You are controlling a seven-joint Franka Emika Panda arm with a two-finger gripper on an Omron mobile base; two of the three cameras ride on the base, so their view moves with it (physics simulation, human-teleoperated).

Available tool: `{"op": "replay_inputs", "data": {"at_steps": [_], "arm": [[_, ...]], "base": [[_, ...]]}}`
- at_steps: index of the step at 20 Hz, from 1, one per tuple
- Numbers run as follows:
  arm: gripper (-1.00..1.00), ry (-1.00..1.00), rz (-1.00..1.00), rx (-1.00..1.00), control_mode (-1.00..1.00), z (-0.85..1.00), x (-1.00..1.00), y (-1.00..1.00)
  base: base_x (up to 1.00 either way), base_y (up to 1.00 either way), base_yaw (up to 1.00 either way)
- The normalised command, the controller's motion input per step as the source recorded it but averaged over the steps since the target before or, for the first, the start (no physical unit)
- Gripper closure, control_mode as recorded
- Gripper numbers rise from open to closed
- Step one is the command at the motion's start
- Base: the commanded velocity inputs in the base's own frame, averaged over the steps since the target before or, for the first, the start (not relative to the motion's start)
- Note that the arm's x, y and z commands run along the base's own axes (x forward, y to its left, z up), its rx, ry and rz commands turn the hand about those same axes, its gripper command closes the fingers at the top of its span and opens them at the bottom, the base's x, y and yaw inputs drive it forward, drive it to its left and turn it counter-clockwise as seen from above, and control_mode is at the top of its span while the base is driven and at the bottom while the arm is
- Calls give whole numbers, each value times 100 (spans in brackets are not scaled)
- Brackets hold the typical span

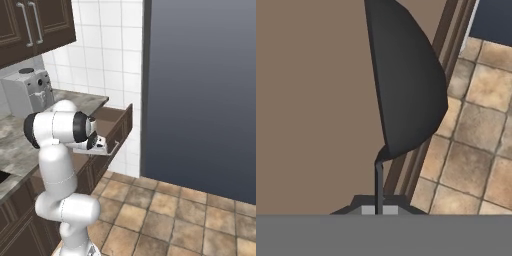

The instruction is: Pick up the metallic utensils from the counter and place them in the open drawer. Make sure not to pick up any wooden utensils.

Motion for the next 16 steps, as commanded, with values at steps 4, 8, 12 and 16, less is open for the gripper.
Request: {"op": "replay_inputs", "data": {"at_steps": [4, 8, 12, 16], "arm": [[100, 0, 0, 0, -100, -49, 0, -87], [100, 0, 0, 0, -100, -56, 0, -98], [100, 0, 0, 0, -100, -57, 0, -100], [100, 0, 0, 0, -100, -54, 0, -100]], "base": [[0, 0, 0], [0, 0, 0], [0, 0, 0], [0, 0, 0]]}}
